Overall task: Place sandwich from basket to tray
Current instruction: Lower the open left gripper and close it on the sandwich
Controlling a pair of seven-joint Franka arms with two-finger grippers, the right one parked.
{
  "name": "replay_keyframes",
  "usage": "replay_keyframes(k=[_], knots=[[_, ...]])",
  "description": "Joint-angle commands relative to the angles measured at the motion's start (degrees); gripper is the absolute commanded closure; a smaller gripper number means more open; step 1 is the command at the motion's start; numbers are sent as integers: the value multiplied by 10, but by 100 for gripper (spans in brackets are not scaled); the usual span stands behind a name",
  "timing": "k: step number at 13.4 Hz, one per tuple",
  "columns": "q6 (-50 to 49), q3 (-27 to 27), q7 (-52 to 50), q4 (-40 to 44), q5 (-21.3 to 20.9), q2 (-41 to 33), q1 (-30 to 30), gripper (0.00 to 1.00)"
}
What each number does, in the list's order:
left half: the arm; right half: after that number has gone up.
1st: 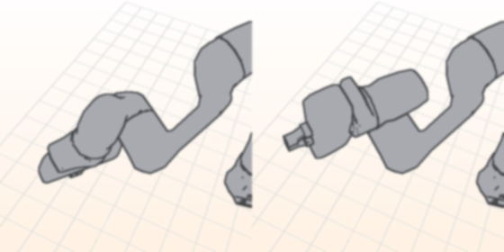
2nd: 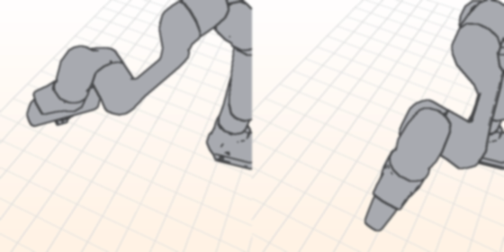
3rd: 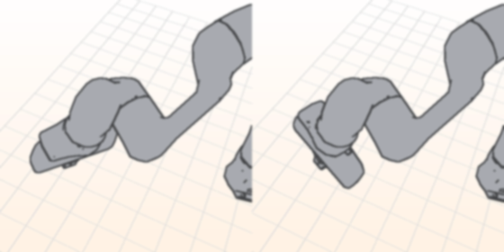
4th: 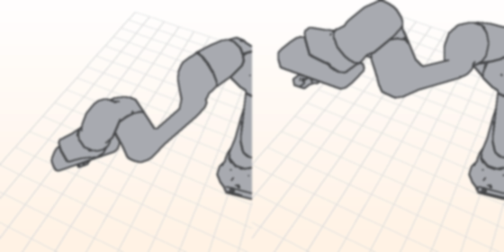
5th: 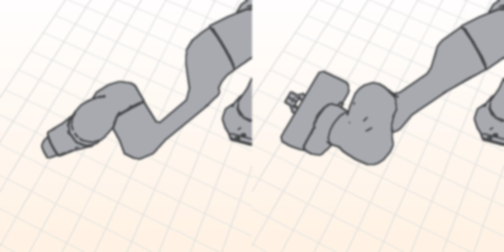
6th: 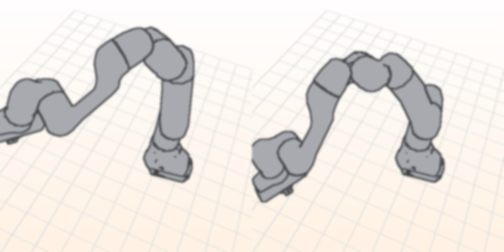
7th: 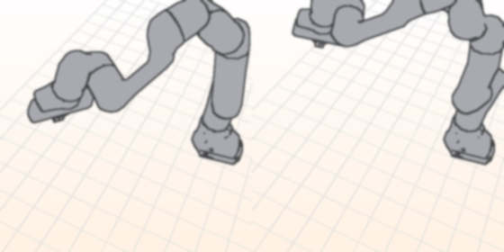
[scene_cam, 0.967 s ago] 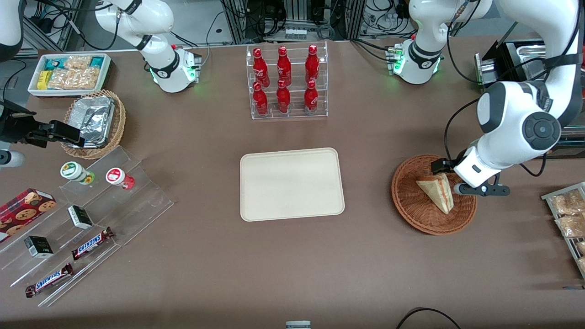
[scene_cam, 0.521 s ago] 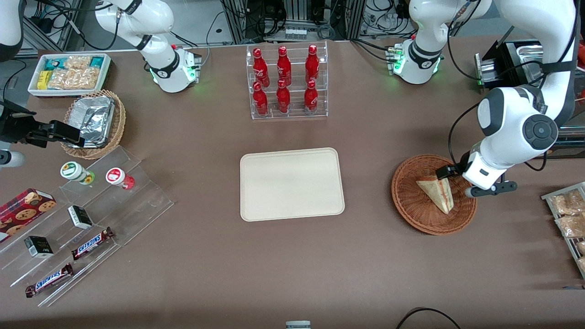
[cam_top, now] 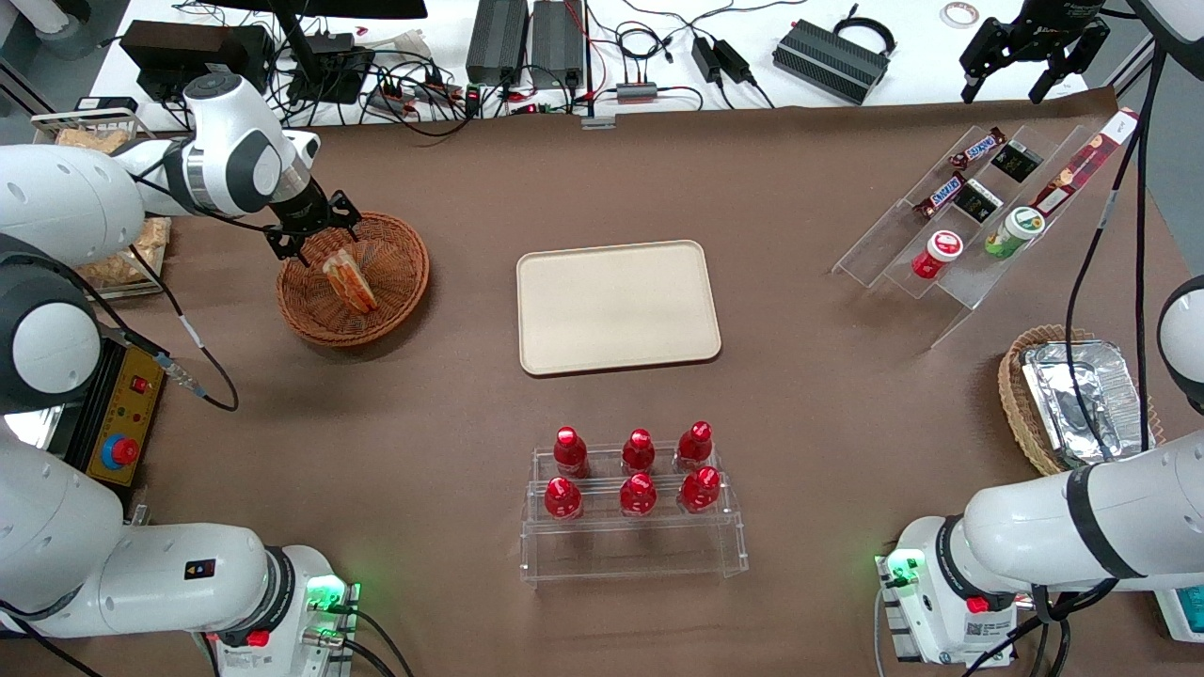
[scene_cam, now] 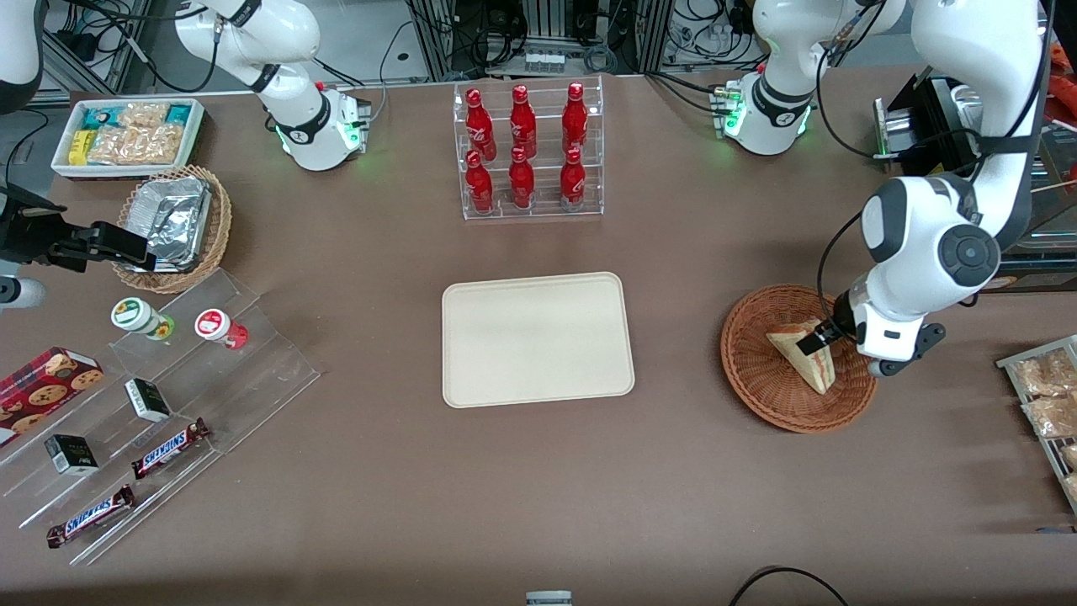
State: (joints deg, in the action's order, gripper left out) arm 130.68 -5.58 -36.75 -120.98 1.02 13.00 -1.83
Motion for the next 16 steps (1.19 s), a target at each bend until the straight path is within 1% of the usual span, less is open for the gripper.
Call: replay_keyframes(k=[1,8,9,10,11,12,14,16], knots=[[14,-1,-15,0,1,10,1,0],[48,-1,-13,-12,-1,47,1,0],[54,-1,-13,-18,-1,48,1,16],[55,-1,-12,-21,-1,48,1,47],[55,0,-4,-28,-2,44,1,88],[51,0,-3,-33,-7,38,1,100],[14,0,6,-31,-29,19,0,100],[-41,-2,40,-15,-31,-9,1,100]])
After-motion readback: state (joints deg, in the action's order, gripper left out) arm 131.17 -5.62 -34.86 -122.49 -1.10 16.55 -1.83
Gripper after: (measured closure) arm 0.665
